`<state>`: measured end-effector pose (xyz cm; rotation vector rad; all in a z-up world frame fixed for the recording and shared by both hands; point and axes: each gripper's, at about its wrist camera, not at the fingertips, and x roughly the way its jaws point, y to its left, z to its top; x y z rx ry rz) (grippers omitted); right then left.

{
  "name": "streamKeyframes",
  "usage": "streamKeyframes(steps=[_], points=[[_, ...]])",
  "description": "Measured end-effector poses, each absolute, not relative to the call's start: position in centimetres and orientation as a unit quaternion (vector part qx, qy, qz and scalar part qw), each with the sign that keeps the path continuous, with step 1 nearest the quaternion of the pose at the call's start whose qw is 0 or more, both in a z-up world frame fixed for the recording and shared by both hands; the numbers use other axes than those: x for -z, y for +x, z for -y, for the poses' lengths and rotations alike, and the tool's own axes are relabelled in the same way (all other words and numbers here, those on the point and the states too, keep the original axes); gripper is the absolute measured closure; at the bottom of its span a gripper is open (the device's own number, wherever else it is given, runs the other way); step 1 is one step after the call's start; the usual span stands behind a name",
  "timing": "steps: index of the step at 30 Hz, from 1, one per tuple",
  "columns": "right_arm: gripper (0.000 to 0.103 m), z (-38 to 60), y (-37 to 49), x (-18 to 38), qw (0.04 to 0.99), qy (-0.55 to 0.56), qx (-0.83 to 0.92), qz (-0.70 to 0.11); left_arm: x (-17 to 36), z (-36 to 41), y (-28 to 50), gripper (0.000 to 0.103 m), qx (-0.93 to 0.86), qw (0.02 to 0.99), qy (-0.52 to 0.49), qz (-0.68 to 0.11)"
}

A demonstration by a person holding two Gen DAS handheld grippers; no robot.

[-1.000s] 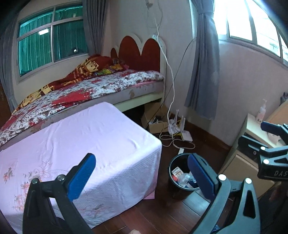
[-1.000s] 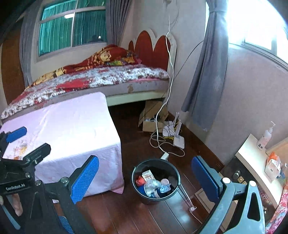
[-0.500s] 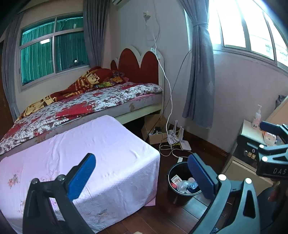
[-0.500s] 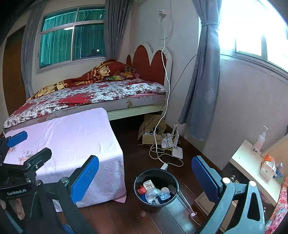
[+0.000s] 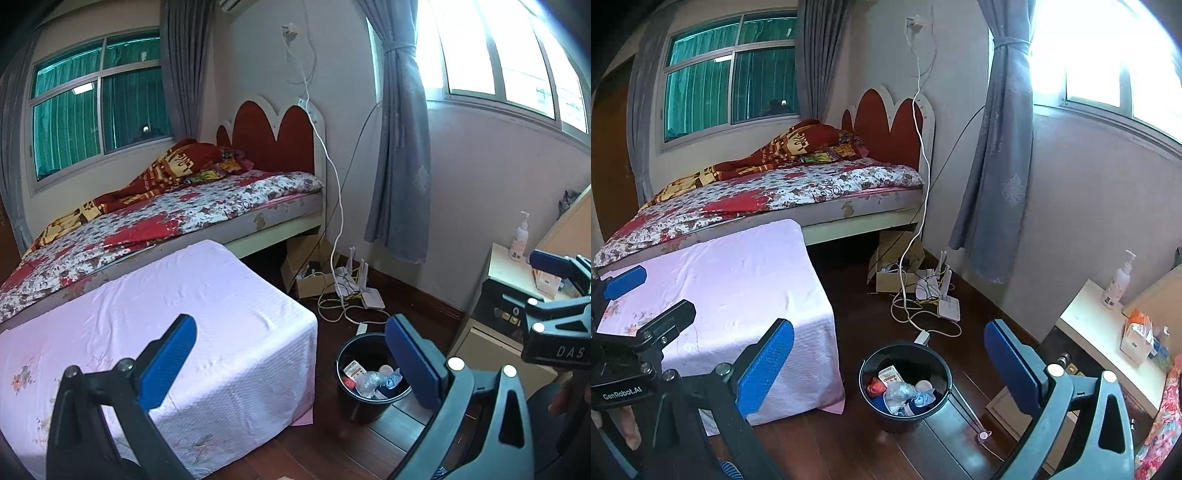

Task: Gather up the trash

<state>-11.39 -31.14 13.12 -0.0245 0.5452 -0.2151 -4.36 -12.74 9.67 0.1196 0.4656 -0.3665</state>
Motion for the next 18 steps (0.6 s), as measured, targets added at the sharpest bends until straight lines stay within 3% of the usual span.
streamKeyframes(steps=[18], points=[[0.000, 31.17, -11.30, -13.07, 0.957, -0.009, 0.104, -0.271, -10.08, 13.16, -4.47, 0.001, 0.182, 0.956, 0.068, -0.218]])
